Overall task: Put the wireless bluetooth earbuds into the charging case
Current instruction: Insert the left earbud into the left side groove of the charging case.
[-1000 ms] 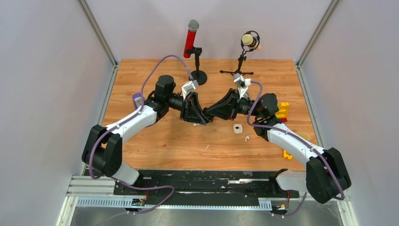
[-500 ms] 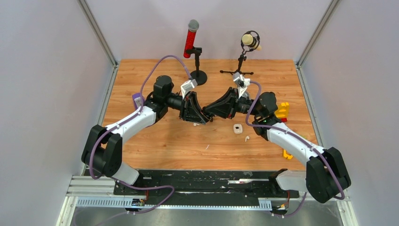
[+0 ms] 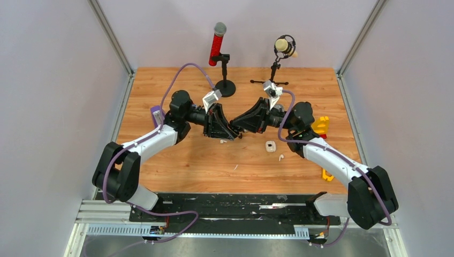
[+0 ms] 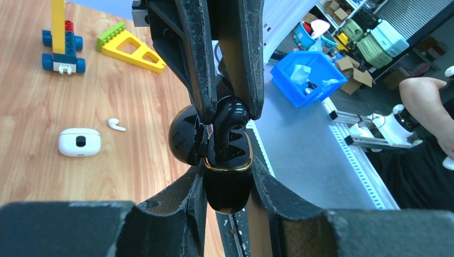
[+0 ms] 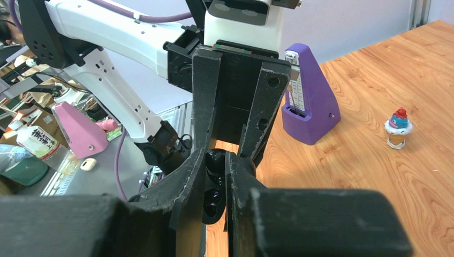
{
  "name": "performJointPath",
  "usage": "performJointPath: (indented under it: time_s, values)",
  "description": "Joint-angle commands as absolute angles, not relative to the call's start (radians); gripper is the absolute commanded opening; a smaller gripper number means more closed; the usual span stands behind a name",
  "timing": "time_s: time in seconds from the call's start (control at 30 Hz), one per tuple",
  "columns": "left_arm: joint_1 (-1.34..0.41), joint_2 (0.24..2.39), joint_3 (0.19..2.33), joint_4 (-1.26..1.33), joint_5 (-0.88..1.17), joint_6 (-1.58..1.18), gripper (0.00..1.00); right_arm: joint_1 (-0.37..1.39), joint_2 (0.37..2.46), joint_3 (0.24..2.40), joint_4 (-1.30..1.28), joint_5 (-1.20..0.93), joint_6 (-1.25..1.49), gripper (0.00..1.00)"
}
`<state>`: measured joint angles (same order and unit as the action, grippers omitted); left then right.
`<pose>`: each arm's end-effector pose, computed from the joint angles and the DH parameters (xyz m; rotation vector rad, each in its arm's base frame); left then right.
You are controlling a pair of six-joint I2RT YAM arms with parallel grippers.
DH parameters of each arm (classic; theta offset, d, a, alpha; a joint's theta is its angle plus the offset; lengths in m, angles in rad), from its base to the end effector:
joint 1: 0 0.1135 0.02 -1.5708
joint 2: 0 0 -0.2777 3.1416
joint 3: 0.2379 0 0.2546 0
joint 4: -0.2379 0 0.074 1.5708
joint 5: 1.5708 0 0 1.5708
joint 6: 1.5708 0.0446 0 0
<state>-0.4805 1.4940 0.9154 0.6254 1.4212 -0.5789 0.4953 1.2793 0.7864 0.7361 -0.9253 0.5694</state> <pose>0.2627 -0.1867 0.3091 1.2160 1.4895 -1.8165 0.2333 0.1665 0.3395 -0.8116 1.3835 1.4588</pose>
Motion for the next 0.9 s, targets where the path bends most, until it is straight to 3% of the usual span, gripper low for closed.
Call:
performJointPath:
  time_s: [0.0, 0.87]
  values:
    - [-0.468, 1.454, 0.896, 0.859, 1.399, -0.712, 0.00, 0.501, 1.279, 0.813, 0.725, -0.914, 0.534, 0.00]
    - [-0.459, 1.444, 0.874, 0.874, 1.402, -0.692, 0.00, 0.519, 1.272, 0.878, 0.578, -0.924, 0.493, 0.00]
